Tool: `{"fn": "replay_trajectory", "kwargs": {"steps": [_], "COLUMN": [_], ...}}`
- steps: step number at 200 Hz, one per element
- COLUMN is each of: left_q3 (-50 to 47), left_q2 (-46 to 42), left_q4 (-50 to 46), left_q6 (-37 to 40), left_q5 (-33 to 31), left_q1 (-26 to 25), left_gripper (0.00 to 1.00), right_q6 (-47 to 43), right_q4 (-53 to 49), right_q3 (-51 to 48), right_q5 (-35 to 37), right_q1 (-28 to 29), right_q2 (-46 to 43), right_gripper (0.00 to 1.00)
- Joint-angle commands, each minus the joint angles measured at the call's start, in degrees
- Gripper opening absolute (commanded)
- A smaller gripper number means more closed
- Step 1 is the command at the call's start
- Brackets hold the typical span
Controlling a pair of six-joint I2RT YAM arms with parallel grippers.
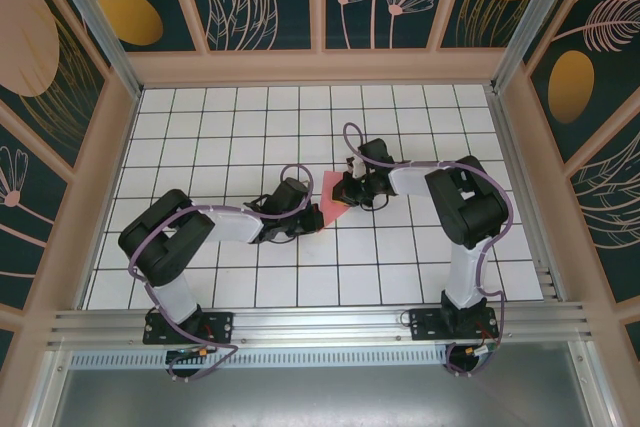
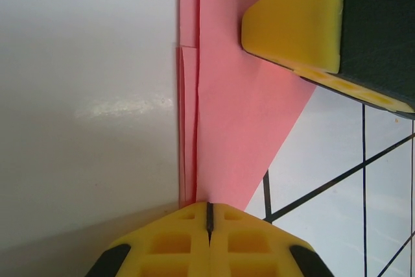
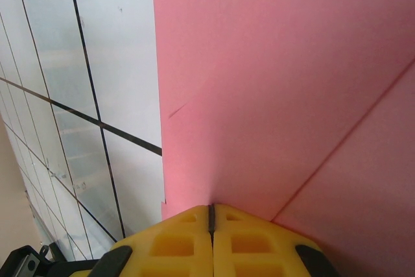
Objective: Fold a paper plane with a square sheet of paper (pick it up from the middle)
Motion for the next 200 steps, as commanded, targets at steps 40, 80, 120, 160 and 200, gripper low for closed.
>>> {"fn": "replay_trajectory", "kwargs": {"steps": [40, 80, 120, 160, 200], "left_q3": [-0.4, -0.4, -0.8, -0.6, -1.2], "left_q2": [0.8, 1.1, 0.6, 0.5, 0.3], "left_q4": [-5.9, -5.9, -6.0, -6.7, -7.7], "left_q6": [-0.4, -0.6, -1.0, -0.9, -1.2], "left_q5": [-3.8, -3.9, -4.0, -4.1, -3.6], "left_q1": [-0.3, -0.2, -0.3, -0.3, -0.2], "left_gripper": [0.00, 0.00, 0.00, 0.00, 0.00], "right_q6": [1.6, 3.0, 3.5, 1.7, -2.0], "right_q4": [2.8, 5.1, 4.6, 2.3, -0.5], "right_q3": [-1.9, -6.7, -6.8, -5.3, -3.4], "right_q5": [2.7, 1.5, 1.7, 2.3, 6.0], "right_q1": [0.8, 3.7, 6.6, 7.0, 3.9], "right_q2": [-5.6, -7.4, -5.2, -2.4, 1.0], "right_gripper": [0.06, 0.04, 0.03, 0.02, 0.02]}}
